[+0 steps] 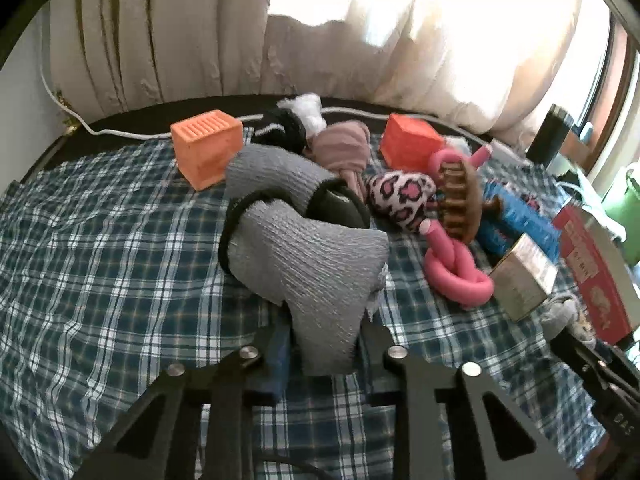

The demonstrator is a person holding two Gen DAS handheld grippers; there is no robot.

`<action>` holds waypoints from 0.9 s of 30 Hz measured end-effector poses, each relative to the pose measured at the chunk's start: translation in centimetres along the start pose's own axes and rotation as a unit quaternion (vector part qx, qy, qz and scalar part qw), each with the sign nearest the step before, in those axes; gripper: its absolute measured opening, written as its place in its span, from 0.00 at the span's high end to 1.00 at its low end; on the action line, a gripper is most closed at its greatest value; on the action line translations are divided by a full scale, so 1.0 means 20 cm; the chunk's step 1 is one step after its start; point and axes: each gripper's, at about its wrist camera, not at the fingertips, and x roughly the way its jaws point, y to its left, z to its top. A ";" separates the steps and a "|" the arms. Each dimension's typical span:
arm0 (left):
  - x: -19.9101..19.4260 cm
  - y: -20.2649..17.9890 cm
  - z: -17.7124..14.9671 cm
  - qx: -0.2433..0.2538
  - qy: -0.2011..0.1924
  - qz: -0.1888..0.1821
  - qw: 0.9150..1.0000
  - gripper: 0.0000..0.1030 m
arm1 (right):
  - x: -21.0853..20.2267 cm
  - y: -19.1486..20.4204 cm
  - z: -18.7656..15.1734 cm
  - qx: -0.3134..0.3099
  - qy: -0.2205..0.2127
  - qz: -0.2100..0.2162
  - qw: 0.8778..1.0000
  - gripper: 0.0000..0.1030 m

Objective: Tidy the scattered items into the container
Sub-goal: 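Grasp the large grey sock with the left gripper while the right gripper lifts its bundle, then carry both socks over the red tin and open both grippers to drop them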

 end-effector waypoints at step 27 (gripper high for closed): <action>0.33 -1.47 0.28 0.077 -0.041 -0.087 0.992 0.75 | -0.45 -0.68 0.05 0.127 -0.100 -0.189 0.969 0.51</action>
